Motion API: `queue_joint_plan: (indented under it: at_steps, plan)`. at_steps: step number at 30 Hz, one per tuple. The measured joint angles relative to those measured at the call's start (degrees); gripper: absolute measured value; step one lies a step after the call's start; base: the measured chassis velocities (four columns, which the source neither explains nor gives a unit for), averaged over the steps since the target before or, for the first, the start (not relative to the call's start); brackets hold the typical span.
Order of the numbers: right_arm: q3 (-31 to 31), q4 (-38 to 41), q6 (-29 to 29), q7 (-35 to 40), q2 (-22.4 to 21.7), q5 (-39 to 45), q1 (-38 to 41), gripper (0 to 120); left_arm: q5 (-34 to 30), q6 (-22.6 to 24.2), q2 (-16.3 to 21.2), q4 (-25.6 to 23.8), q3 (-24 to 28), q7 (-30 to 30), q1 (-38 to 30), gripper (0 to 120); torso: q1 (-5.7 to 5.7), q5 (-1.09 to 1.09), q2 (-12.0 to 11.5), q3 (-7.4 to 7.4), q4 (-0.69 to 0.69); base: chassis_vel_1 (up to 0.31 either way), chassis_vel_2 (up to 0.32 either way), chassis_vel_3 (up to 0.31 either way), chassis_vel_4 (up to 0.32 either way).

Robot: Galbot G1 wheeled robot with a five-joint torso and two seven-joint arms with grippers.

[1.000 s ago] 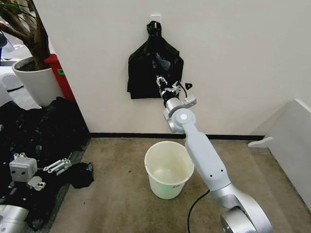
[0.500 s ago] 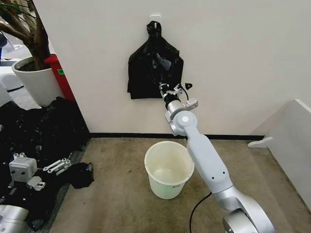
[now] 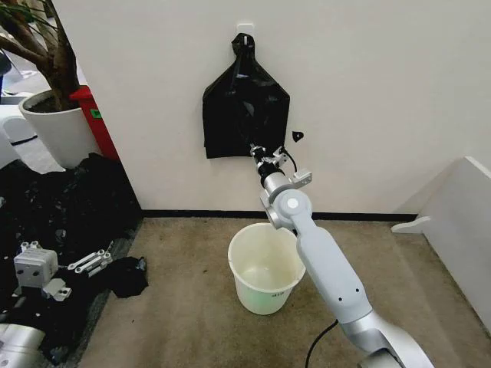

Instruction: Place the garbage bag over the trash bin.

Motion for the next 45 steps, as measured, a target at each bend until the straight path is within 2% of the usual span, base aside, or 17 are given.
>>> queue_joint_plan:
  at_steps: [10, 45]
  plan:
    - [-0.9, 3.0, 0.6, 0.8, -0.3, -0.7, -4.3, 0, 0.0, -0.1, 0.0, 0.0, 0.0, 0.1, 0.0, 100, 0.0, 0.0, 0.0, 0.0, 0.0, 0.0, 0.0, 0.0, 0.0]
    - [-1.5, 6.7, 1.0, 0.7, -0.9, -2.7, -11.1, 0, 0.3, -0.5, -0.5, 0.0, 0.1, 0.5, -0.2, 100, 0.0, 0.0, 0.0, 0.0, 0.0, 0.0, 0.0, 0.0, 0.0]
